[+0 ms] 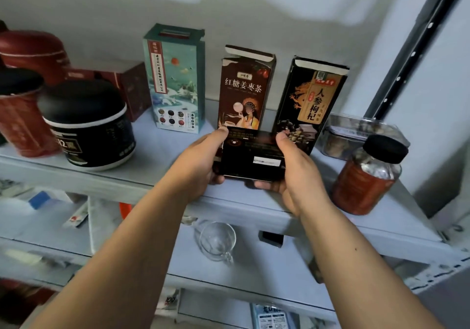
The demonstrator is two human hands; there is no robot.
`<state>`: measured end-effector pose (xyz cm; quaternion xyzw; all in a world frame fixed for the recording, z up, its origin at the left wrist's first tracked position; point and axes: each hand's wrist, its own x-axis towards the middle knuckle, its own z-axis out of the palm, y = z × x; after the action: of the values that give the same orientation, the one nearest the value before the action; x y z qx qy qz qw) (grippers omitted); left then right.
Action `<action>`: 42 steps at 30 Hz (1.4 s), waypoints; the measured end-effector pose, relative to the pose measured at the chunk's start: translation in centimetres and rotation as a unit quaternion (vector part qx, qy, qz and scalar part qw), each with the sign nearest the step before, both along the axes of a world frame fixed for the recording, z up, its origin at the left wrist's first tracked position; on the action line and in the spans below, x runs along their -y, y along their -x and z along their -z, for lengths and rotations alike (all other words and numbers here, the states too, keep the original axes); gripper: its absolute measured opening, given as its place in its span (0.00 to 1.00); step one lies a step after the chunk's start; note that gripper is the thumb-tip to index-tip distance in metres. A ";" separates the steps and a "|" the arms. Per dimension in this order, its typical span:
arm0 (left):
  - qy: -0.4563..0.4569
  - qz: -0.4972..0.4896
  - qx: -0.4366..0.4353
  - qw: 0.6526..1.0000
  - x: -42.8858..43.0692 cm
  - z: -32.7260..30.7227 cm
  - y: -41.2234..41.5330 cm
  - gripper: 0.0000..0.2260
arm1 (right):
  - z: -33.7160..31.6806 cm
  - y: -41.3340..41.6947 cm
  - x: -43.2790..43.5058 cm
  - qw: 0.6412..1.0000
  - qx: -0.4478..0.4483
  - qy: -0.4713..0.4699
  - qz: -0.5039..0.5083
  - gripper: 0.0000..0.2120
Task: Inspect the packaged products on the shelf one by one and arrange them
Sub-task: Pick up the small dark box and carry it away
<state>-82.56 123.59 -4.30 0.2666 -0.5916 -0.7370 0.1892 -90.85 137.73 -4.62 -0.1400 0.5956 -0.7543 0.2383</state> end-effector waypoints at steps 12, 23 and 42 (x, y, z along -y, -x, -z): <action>-0.016 0.012 -0.075 0.997 0.1 0.4 -0.7 0.05 | 0.4 0.3 0.0 0.999 0.004 0.035 0.020 0.06; -0.024 0.062 -0.152 0.986 0.8 1.5 -0.9 0.27 | 1.4 1.1 -0.4 0.997 -0.062 0.051 -0.009 0.22; 0.154 0.066 -0.200 0.965 1.2 2.9 -0.6 0.29 | 2.1 1.2 -0.7 0.983 -0.181 -0.011 0.012 0.37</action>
<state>-81.95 122.36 -7.17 0.0418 -0.6640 -0.6863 0.2938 -92.06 138.40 -6.72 -0.2648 0.6387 -0.7126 0.1190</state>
